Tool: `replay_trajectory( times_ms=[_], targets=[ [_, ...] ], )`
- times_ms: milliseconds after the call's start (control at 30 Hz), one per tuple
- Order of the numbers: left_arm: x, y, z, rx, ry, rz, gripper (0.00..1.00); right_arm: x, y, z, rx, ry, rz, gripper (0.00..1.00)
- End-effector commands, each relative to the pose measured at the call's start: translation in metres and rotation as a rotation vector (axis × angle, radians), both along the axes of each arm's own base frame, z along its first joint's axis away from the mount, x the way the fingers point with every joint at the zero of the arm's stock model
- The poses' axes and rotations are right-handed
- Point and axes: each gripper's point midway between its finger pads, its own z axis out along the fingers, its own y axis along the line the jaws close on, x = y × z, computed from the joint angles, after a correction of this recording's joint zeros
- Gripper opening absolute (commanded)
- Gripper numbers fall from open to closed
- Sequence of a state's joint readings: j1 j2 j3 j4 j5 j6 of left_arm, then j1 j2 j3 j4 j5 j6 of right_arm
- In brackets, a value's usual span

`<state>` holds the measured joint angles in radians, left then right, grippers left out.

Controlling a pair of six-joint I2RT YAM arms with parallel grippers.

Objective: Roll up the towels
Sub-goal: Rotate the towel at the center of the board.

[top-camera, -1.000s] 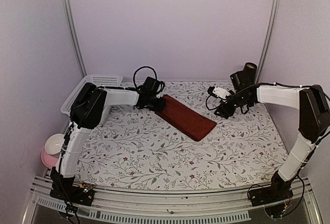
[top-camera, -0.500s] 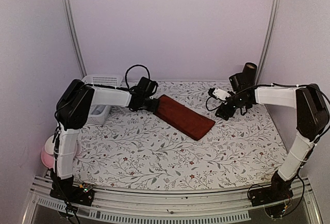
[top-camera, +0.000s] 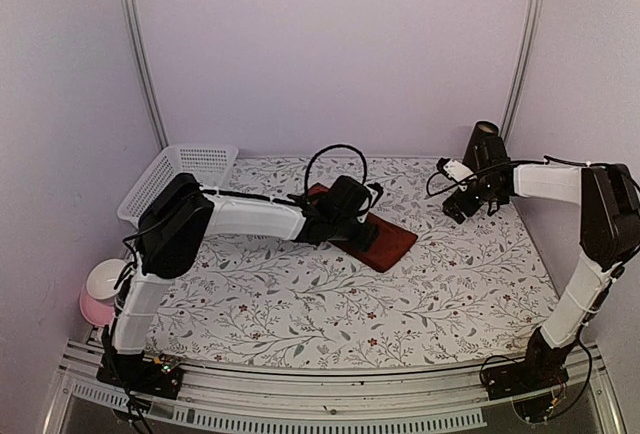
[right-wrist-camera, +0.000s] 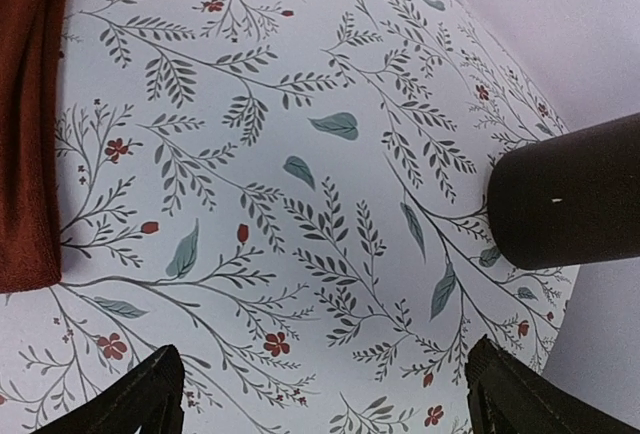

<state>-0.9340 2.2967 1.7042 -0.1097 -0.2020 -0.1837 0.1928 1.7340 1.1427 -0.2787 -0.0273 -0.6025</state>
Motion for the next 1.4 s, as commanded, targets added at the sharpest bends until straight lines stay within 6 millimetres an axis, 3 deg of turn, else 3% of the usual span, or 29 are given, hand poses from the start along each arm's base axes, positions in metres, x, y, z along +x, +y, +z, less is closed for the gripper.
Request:
replay_trajectory(
  times_ms=[0,167,333,667,733,833,900,1033,1200,1300,1367],
  targets=[
    [-0.008,-0.002,-0.034,0.079,0.031,-0.013,0.63,0.004,-0.005,0.025,0.040,-0.064,-0.033,0.99],
    [-0.017,-0.003,-0.057,0.128,0.064,-0.039,0.56,0.003,-0.005,0.023,0.040,-0.061,-0.031,0.99],
    [-0.050,0.007,-0.069,0.173,0.122,-0.092,0.49,0.003,-0.004,0.021,0.038,-0.056,-0.028,0.99],
    [-0.137,0.082,-0.077,0.125,0.273,-0.103,0.45,-0.001,0.005,0.024,0.075,-0.048,0.014,0.99],
    [-0.149,0.103,-0.085,0.158,0.287,-0.083,0.46,-0.005,0.013,0.024,0.090,-0.039,0.042,0.99],
    [-0.158,0.131,-0.078,0.180,0.274,-0.044,0.49,-0.013,0.029,0.021,0.099,-0.023,0.107,0.99],
    [-0.158,0.143,-0.068,0.186,0.243,-0.022,0.53,-0.016,0.038,0.018,0.084,-0.019,0.134,0.99],
    [-0.143,0.141,-0.022,0.115,0.127,-0.009,0.72,-0.018,0.043,0.004,0.039,0.001,0.145,0.99],
    [-0.105,0.137,0.036,-0.015,0.028,0.064,0.85,-0.017,0.042,0.001,0.030,0.004,0.141,0.99],
    [-0.066,0.152,0.054,-0.083,-0.002,0.166,0.84,-0.017,0.042,0.004,0.027,-0.003,0.138,0.99],
    [-0.039,0.164,0.057,-0.108,-0.006,0.229,0.76,-0.016,0.040,0.005,0.025,-0.010,0.135,0.99]
  ],
)
